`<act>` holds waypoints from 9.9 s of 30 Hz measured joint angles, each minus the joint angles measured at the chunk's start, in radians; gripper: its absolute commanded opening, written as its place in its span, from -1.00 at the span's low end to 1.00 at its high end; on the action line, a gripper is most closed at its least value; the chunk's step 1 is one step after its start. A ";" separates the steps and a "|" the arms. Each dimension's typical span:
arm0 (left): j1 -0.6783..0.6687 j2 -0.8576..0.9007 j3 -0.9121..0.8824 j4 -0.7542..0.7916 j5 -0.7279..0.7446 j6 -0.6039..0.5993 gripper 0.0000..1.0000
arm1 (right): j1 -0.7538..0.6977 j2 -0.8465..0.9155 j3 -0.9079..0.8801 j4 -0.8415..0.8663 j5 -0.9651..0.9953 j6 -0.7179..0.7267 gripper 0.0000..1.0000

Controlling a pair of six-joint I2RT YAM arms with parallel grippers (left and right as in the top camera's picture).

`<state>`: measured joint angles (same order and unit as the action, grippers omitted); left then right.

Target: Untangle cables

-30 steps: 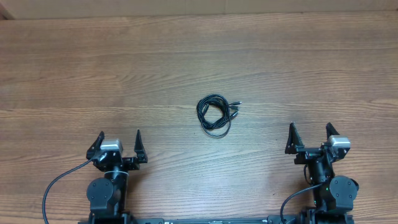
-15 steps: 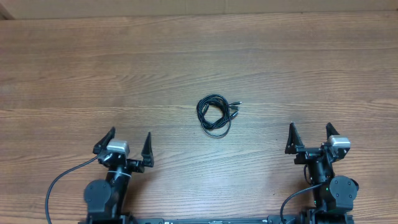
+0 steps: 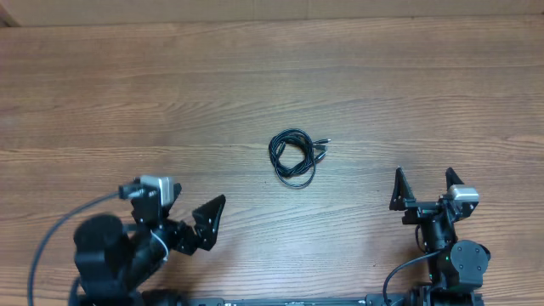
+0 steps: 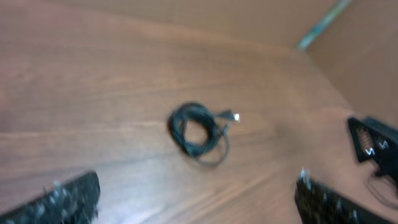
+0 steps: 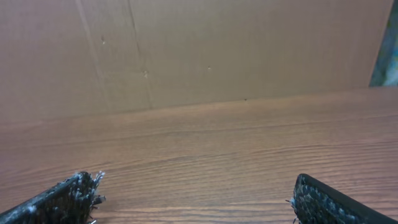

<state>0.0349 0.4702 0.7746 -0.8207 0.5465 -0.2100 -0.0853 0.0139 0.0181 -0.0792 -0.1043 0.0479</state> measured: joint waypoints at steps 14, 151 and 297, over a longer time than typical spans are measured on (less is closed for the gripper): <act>-0.028 0.481 0.234 0.035 0.011 -0.109 1.00 | 0.000 0.000 0.000 -0.001 0.000 0.000 1.00; -0.380 0.374 0.168 -0.142 -0.308 -0.472 -0.91 | 0.028 0.348 0.229 0.118 -1.049 1.040 0.43; -0.363 0.922 0.278 0.072 0.178 -1.285 -0.03 | 0.478 1.057 0.236 0.755 -0.406 1.676 -0.92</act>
<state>-0.3279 1.3926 1.0531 -0.7490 0.7246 -1.4948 0.3923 1.0710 0.2543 0.6754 -0.5102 1.7241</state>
